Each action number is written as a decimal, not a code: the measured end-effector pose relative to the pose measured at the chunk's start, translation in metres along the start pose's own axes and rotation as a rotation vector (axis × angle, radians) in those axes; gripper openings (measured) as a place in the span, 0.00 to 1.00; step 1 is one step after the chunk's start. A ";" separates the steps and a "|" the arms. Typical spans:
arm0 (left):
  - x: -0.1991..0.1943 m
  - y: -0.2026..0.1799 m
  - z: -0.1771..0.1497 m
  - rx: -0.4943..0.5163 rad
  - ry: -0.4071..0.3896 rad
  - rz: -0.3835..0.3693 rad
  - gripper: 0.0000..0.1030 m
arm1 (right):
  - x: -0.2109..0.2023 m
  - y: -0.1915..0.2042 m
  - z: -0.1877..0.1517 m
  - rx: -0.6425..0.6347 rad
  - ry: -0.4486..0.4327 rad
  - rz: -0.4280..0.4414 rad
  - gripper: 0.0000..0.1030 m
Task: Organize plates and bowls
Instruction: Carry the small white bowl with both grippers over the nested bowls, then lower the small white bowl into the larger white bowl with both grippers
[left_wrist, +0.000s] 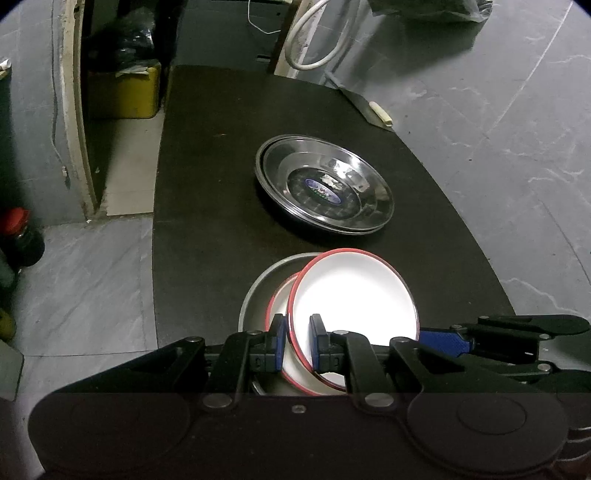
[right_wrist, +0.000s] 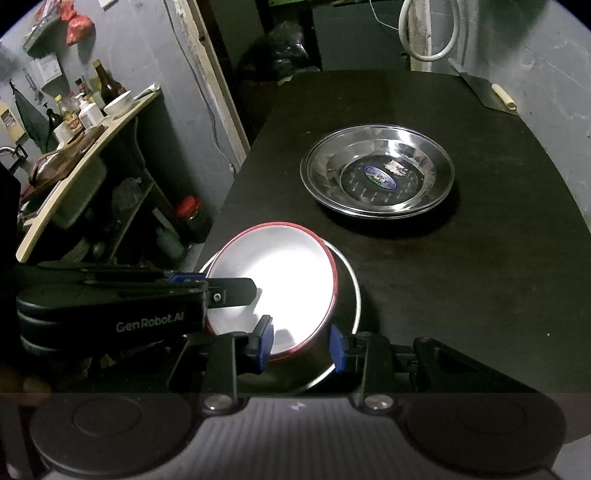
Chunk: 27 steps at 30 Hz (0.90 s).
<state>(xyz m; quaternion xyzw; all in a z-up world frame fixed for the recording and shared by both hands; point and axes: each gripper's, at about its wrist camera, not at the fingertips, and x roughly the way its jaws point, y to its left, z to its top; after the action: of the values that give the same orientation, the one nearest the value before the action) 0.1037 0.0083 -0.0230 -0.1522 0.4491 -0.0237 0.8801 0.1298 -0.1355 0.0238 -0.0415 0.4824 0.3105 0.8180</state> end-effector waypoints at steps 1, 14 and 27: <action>0.000 0.000 0.000 -0.001 0.000 0.002 0.13 | 0.000 0.000 0.000 -0.002 0.001 0.000 0.36; -0.005 -0.009 -0.003 0.031 -0.009 0.046 0.13 | 0.000 -0.001 0.000 -0.010 0.004 0.013 0.36; -0.009 -0.011 -0.004 0.048 -0.015 0.055 0.13 | 0.001 -0.001 -0.001 -0.015 0.008 0.014 0.36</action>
<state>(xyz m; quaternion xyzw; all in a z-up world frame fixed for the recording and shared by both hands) 0.0962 -0.0014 -0.0147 -0.1189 0.4458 -0.0090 0.8872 0.1301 -0.1366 0.0226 -0.0455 0.4836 0.3195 0.8136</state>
